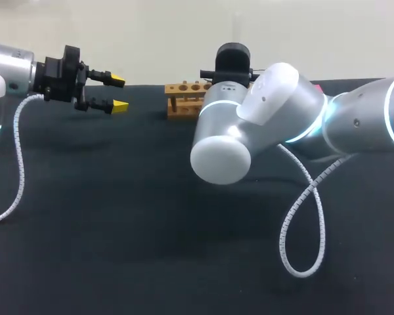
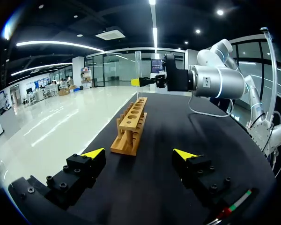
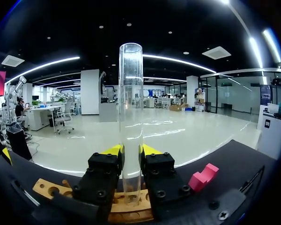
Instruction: Grasp the test tube, adjust it, and insert it.
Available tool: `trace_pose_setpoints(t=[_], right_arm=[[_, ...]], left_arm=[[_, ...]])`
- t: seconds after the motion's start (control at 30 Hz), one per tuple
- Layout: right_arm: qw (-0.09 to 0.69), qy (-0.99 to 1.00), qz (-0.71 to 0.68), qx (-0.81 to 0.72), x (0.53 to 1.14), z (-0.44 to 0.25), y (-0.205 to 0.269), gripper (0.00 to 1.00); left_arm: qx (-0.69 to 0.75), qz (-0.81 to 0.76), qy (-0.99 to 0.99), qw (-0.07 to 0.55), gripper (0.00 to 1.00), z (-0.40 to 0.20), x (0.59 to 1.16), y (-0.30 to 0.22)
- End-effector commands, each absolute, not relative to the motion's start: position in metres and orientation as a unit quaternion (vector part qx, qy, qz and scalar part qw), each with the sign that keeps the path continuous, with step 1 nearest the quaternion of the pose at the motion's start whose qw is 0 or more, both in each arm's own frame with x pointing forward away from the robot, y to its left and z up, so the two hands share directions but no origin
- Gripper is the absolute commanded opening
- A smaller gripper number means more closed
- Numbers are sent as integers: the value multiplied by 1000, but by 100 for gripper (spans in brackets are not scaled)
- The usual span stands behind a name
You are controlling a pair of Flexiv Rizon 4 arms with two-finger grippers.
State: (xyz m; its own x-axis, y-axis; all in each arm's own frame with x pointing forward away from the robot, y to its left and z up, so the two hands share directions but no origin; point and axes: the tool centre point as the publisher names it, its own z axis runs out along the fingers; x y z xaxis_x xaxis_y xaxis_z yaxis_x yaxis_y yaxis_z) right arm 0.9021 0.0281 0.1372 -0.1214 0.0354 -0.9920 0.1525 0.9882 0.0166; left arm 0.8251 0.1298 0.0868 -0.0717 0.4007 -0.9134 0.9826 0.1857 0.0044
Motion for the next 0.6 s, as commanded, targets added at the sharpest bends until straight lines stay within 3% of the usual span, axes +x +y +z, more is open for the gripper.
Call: trace_pose_setpoints(t=[0.03,0.6], right_arm=[[659,748,-44,65,904,133,30,0],[647,757,-39,79,903,114,37,0]], left_arm=[[536,-345,644,423,100,86,824,130],[536,-345,644,423,100,86,824,130]])
